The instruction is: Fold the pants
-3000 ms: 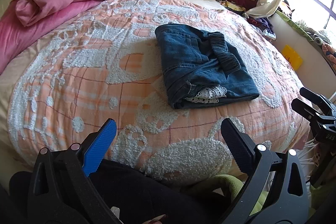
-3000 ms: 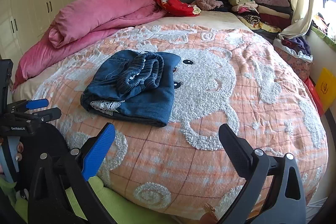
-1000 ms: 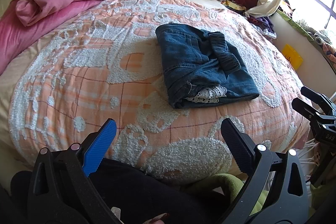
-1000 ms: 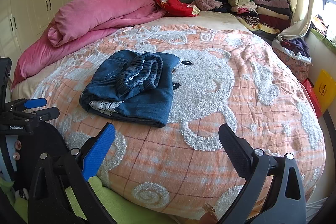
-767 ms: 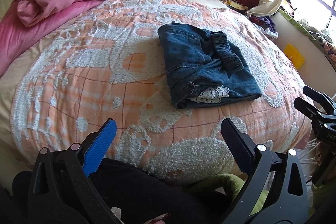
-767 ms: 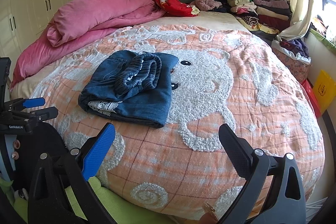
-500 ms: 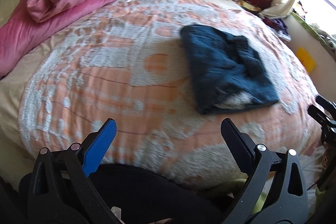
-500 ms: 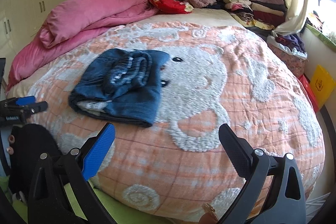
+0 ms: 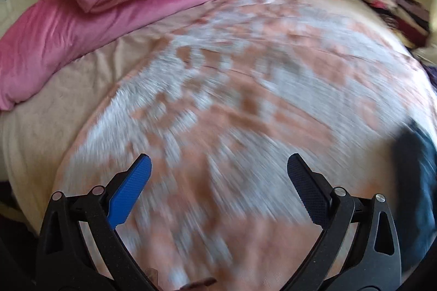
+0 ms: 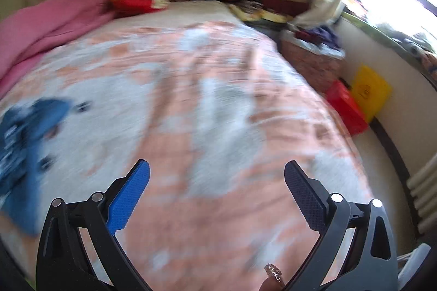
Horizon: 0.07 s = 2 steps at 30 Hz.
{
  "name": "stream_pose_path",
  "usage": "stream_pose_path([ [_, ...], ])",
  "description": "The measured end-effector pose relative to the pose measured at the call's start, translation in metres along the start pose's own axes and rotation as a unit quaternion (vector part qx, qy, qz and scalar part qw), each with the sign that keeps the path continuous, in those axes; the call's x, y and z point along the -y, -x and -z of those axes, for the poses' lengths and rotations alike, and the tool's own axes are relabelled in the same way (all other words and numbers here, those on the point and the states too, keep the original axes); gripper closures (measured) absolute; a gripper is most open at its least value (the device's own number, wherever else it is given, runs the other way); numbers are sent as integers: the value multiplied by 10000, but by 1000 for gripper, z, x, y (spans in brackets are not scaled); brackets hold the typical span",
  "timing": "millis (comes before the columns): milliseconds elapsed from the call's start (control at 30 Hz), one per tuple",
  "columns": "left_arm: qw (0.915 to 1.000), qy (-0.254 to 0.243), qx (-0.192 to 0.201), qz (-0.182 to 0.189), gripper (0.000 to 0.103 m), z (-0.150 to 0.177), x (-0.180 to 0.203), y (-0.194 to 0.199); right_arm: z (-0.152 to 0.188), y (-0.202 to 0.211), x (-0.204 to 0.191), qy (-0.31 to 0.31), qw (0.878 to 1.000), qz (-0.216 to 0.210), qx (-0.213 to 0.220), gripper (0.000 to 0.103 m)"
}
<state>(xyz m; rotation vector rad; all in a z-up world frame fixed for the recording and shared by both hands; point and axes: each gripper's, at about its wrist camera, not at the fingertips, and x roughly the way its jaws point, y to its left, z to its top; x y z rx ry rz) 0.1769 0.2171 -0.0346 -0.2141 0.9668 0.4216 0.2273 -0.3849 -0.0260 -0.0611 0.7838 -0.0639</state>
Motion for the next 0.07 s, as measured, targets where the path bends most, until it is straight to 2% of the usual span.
stream_pose_path([
  [67, 9998, 131, -84, -159, 10, -16, -10, -24, -20, -30, 25, -283, 9992, 246, -170, 5],
])
